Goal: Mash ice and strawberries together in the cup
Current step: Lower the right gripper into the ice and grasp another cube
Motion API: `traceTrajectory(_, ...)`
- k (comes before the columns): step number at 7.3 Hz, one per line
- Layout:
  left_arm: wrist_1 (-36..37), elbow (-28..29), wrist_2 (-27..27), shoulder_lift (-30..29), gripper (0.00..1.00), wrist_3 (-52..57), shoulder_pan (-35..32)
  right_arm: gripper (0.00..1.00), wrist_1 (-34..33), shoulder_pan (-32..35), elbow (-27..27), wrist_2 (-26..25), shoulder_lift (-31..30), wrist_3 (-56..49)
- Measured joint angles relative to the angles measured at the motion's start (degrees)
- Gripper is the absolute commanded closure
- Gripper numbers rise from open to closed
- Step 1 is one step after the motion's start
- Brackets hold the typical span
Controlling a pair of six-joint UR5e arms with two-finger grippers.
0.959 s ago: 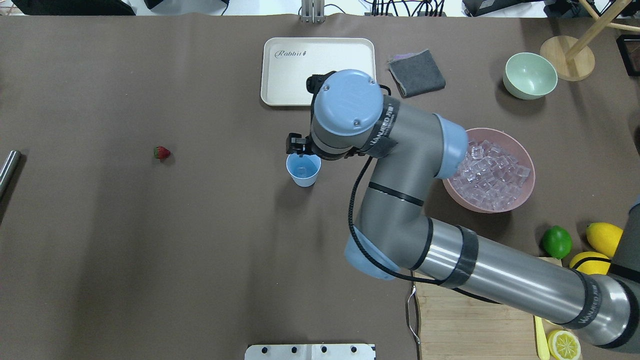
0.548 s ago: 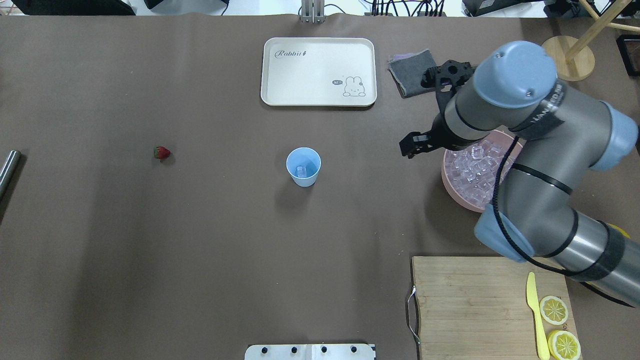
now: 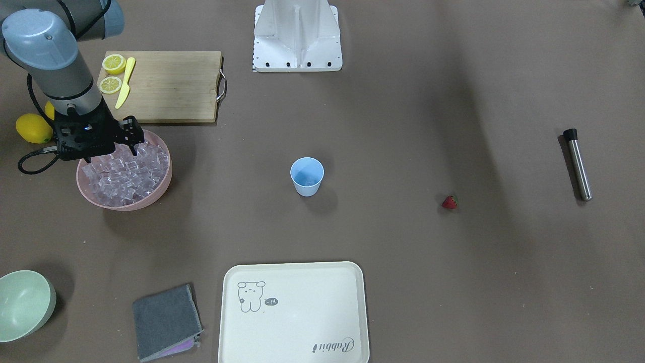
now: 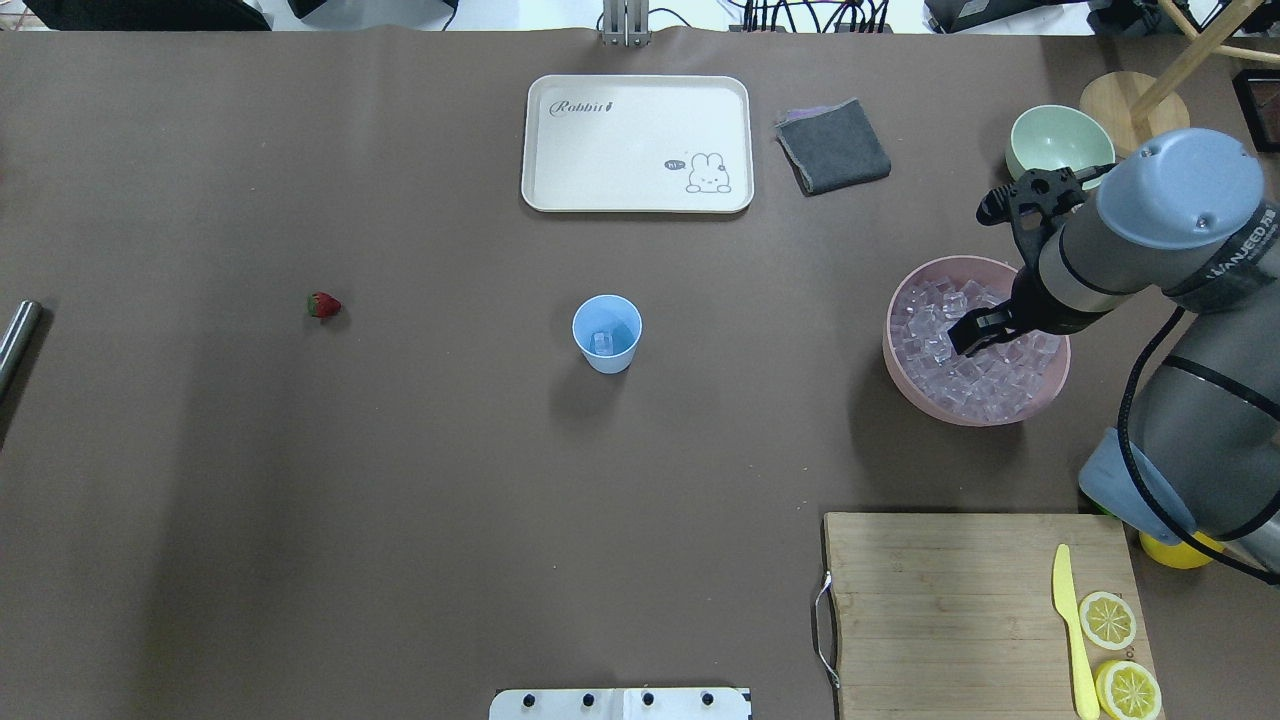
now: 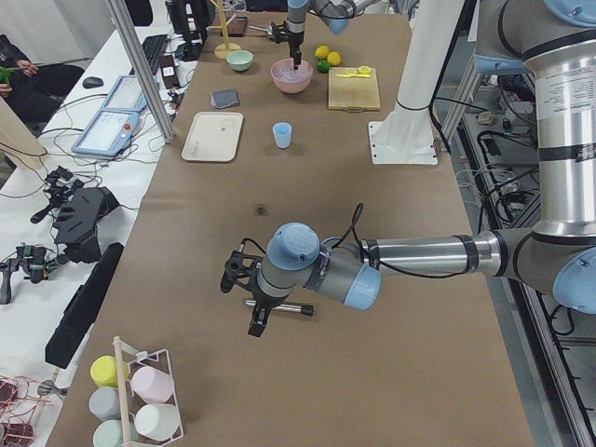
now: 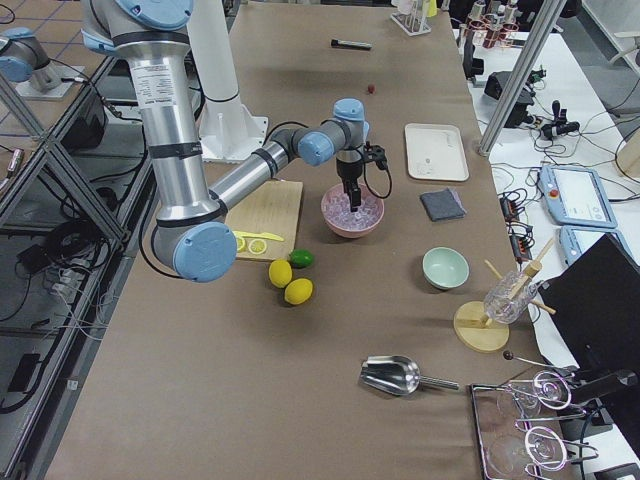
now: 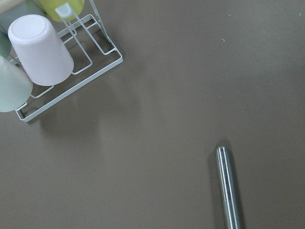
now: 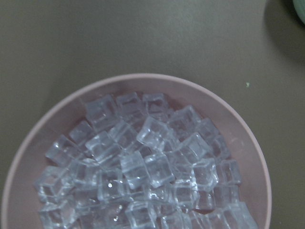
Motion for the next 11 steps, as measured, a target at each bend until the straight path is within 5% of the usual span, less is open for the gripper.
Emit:
traceTrajectory(3,0.05,-0.69,0.09,-0.44,0.01,-0.02,-0.07,0.12,-0.32,-0.44,-1.20,1.97,0.24,0.33)
traceTrajectory(7,0.08,-1.05,0.08,-0.44,0.01,-0.09,-0.08,0.10,-10.54,-0.95,-1.40,-8.19,4.06,0.77)
traceTrajectory(11,0.16,-0.90,0.10,-0.61,0.01,-0.09,0.11,0.09,-15.36,0.06,-1.84,-11.42,8.73,11.43)
